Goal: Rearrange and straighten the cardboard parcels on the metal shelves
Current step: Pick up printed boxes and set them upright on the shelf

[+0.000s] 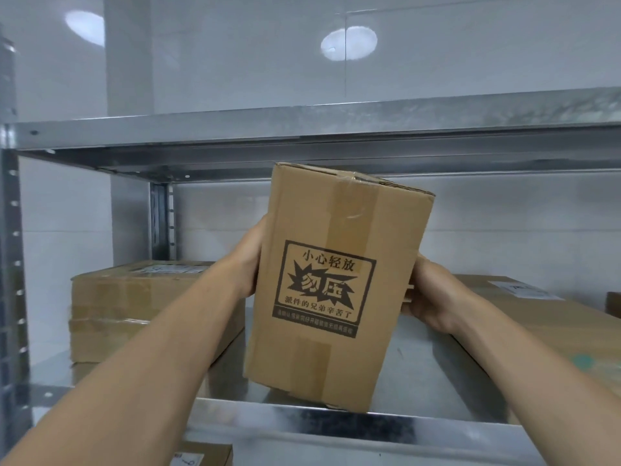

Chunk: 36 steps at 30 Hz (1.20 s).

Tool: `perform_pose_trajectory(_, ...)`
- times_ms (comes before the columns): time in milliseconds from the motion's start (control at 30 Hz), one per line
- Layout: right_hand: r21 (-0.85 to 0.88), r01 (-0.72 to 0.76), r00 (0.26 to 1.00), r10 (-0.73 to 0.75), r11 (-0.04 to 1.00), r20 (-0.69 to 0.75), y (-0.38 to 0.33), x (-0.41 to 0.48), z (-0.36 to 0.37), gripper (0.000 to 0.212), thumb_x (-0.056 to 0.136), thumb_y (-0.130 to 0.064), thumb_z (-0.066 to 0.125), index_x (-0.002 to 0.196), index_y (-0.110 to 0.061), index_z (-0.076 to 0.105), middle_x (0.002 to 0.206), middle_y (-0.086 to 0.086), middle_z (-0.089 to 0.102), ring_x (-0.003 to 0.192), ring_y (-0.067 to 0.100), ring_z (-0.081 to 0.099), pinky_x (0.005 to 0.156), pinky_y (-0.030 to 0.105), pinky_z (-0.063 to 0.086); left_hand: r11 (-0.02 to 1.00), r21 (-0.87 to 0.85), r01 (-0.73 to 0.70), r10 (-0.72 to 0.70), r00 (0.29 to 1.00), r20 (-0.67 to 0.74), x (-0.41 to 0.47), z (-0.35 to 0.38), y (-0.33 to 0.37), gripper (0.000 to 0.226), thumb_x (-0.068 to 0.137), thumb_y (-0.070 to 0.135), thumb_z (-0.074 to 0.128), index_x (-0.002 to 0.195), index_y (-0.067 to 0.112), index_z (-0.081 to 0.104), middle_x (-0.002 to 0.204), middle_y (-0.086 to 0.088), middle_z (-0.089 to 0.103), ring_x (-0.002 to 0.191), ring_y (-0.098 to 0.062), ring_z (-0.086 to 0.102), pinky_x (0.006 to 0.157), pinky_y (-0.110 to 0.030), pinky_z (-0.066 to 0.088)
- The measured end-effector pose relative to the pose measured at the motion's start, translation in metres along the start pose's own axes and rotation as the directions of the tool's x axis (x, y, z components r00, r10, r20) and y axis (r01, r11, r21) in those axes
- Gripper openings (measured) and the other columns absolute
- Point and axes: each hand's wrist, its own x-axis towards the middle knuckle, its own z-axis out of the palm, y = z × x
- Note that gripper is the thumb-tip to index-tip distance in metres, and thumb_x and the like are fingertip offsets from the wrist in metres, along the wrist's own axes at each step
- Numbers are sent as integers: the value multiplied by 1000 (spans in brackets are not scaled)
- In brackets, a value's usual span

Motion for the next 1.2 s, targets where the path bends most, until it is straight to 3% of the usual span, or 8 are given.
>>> perform_pose_trajectory(67, 138, -51, 999, 50, 989, 13, -1, -4, -3, 41, 105, -50, 46, 92, -13, 58, 68, 8, 66, 56, 21, 68, 63, 40, 61, 997, 73, -17, 15, 1000, 26, 3, -1, 10, 51, 103, 52, 40, 74, 15, 60, 56, 3, 67, 47, -10, 65, 64, -30, 47)
perform_pose_trajectory(200, 407, -198, 980, 189, 892, 61, 4, -5, -23, 102, 84, -91, 37, 131, -3, 59, 117, 25, 71, 102, 47, 71, 88, 68, 55, 957, 276, -85, 51, 990, 129, 8, 5, 31, 54, 104, 53, 33, 77, 15, 59, 53, 6, 66, 46, -7, 63, 59, -25, 47)
perform_pose_trajectory(333, 495, -155, 986, 168, 855, 18, 9, -19, -35, 76, 95, -79, 33, 120, -18, 71, 115, 18, 74, 94, 42, 74, 72, 62, 58, 898, 421, -126, 13, 965, 262, 16, 20, 34, 50, 103, 56, 37, 89, 21, 70, 77, 5, 76, 76, -15, 72, 80, -35, 52)
perform_pose_trajectory(433, 463, -92, 994, 112, 882, -16, 11, -25, -42, 56, 98, -60, 44, 97, -17, 81, 106, 14, 76, 87, 38, 75, 71, 59, 60, 878, 463, -122, 9, 971, 239, 21, 22, 25, 44, 107, 44, 36, 92, 22, 71, 76, 4, 77, 70, -14, 74, 73, -33, 52)
perform_pose_trajectory(533, 477, -43, 988, 108, 878, -112, 12, -29, -47, 37, 97, -44, 46, 103, -19, 73, 104, 12, 73, 91, 36, 70, 77, 59, 59, 849, 526, -49, -31, 989, 143, 27, 8, 11, 38, 107, 37, 41, 101, 19, 73, 85, -1, 79, 78, -19, 75, 77, -35, 55)
perform_pose_trajectory(733, 498, -72, 929, 240, 864, -282, 29, -28, -55, 21, 95, -25, 43, 93, -17, 63, 80, 7, 70, 72, 29, 67, 64, 38, 60, 822, 488, 294, -268, 955, -123, 32, -40, -16, 37, 100, 35, 56, 115, 5, 71, 106, -18, 73, 83, -29, 64, 71, -35, 50)
perform_pose_trajectory(1000, 42, -139, 941, 145, 989, -304, 23, -39, -46, 27, 102, -9, 55, 75, -9, 61, 50, 4, 64, 40, 17, 62, 40, 26, 52, 924, 179, 337, -325, 941, -98, 27, -55, -35, 26, 99, 23, 54, 79, 12, 66, 68, -7, 66, 53, -19, 63, 51, -24, 53)
perform_pose_trajectory(1200, -384, -260, 927, 118, 886, -356, 20, -32, -50, 24, 96, -4, 63, 73, -4, 68, 62, 9, 71, 71, 32, 65, 73, 44, 55, 884, 324, 336, -323, 942, -97, 31, -46, -21, 21, 100, 28, 58, 106, 10, 67, 81, -10, 68, 68, -22, 63, 59, -26, 52)
